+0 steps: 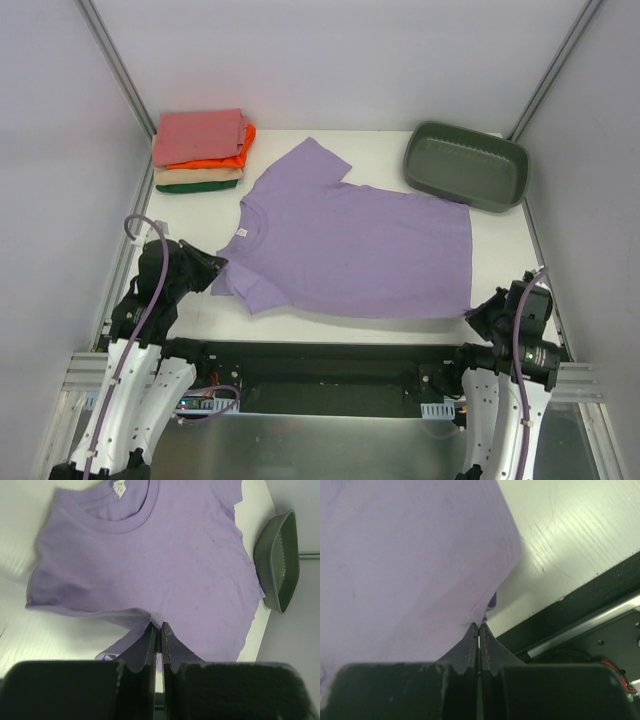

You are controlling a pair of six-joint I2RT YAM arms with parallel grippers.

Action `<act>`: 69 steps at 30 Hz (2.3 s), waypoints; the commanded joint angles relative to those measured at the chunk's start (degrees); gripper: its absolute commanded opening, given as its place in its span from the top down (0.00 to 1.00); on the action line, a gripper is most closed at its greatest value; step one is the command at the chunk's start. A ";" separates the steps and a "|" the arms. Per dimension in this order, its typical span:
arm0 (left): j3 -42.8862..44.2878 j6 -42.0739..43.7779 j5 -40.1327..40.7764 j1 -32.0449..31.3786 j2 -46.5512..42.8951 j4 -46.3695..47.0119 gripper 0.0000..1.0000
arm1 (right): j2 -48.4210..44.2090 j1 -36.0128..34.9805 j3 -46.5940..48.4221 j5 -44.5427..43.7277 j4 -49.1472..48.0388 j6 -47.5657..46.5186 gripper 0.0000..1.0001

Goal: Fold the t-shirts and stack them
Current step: Fold the flattened tshirt in 1/3 of the way

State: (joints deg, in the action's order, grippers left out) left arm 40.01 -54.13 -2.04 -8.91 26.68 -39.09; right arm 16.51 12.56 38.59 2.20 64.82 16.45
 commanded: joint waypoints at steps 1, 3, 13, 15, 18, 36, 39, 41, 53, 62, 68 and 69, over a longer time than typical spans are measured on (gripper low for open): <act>1.21 2.97 0.81 0.29 7.76 12.63 1.00 | 5.27 0.19 0.17 -1.85 -7.50 0.87 0.99; 2.35 4.37 0.47 0.29 11.71 15.43 1.00 | 7.73 0.19 -0.27 -1.85 -10.31 1.30 0.99; 8.76 8.60 -2.43 0.29 30.26 26.08 1.00 | 13.45 0.19 -2.99 -7.55 -19.63 4.38 0.99; 9.65 9.13 -2.70 0.29 33.16 27.48 1.00 | 14.68 0.19 -3.43 -7.21 -21.83 4.29 0.99; 11.14 9.92 -2.61 0.29 37.64 30.29 1.00 | 17.05 0.19 -3.96 -7.20 -24.82 4.64 0.99; 26.17 24.24 -10.08 0.29 61.82 35.66 1.00 | 34.01 0.10 -2.29 -8.08 -35.89 3.07 0.96; 28.01 24.77 -11.05 0.29 65.51 35.40 1.00 | 38.84 0.19 -0.63 -9.40 -36.86 2.10 0.95; 29.42 24.95 -11.66 0.29 67.71 35.14 1.00 | 42.44 0.19 0.61 -9.49 -37.39 2.01 0.95; 39.17 26.70 -9.03 0.29 78.78 31.11 0.80 | 59.68 0.28 8.68 -11.25 -40.57 1.93 0.76; 36.75 25.92 -7.53 -0.23 68.45 22.83 0.01 | 55.39 -0.86 11.25 -5.99 -31.96 -5.63 0.04; 19.95 22.41 -9.29 -3.57 59.37 27.22 0.01 | 46.33 -7.80 0.45 8.23 -39.13 -7.13 0.04; 18.71 21.88 -8.86 -3.57 60.06 27.57 0.01 | 46.76 -8.94 -0.52 9.92 -40.28 -7.13 0.04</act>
State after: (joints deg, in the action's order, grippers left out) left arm 65.25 -29.58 -9.26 -10.83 88.01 -13.17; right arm 65.12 7.53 42.63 1.06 27.88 11.51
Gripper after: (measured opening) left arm 0.990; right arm 0.958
